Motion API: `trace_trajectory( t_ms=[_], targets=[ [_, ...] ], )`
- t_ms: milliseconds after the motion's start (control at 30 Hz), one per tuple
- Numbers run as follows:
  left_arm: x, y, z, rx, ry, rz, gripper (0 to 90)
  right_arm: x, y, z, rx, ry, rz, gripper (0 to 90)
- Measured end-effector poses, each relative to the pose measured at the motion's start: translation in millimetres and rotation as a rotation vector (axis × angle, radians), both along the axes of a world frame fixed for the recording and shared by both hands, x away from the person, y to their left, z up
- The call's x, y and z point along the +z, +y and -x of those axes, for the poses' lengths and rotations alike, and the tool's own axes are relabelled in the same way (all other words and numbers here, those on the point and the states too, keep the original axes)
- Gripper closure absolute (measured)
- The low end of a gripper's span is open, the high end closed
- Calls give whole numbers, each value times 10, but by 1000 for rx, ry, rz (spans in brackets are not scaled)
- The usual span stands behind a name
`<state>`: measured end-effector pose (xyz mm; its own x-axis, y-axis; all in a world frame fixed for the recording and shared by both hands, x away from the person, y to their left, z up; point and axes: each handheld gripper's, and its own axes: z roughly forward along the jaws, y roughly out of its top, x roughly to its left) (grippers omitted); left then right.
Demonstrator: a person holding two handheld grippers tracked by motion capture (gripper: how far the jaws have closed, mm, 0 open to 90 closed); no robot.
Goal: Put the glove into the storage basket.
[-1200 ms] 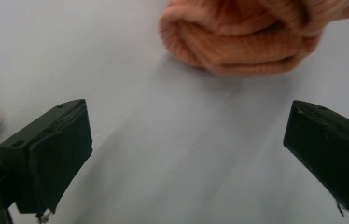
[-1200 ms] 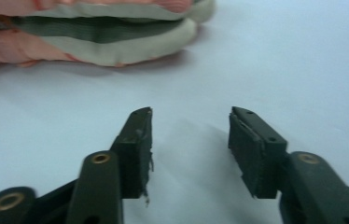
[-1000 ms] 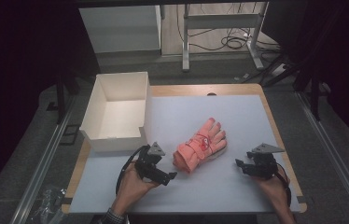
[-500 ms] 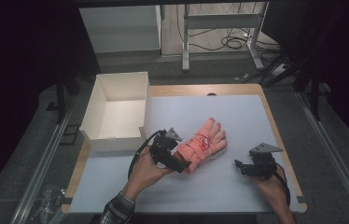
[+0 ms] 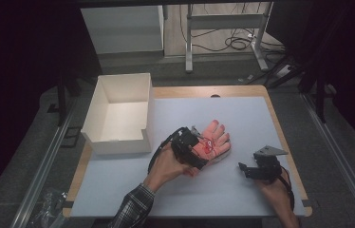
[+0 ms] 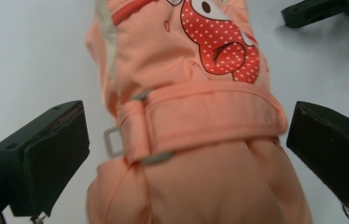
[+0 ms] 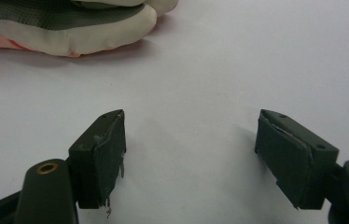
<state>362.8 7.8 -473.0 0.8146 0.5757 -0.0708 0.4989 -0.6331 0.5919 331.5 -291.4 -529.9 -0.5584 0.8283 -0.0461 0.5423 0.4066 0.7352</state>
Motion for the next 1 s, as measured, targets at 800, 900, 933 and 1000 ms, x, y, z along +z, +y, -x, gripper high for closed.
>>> trace_trajectory(
  t_ms=[800, 900, 933, 1000],
  targets=[
    [-500, -136, -84, -26, 59, -113, 0, -4, 4, 3, -4, -5, 4, 239],
    [-505, -157, -44, -27, 41, -134, 23, -3, 3, 4, -4, -4, 4, 239],
    [-495, -161, -36, -30, 44, -135, 36, -3, 4, 3, -4, -4, 5, 239],
    [-479, -162, -25, -35, 46, -136, 70, -3, 4, 3, -4, -4, 4, 239]
  ],
)
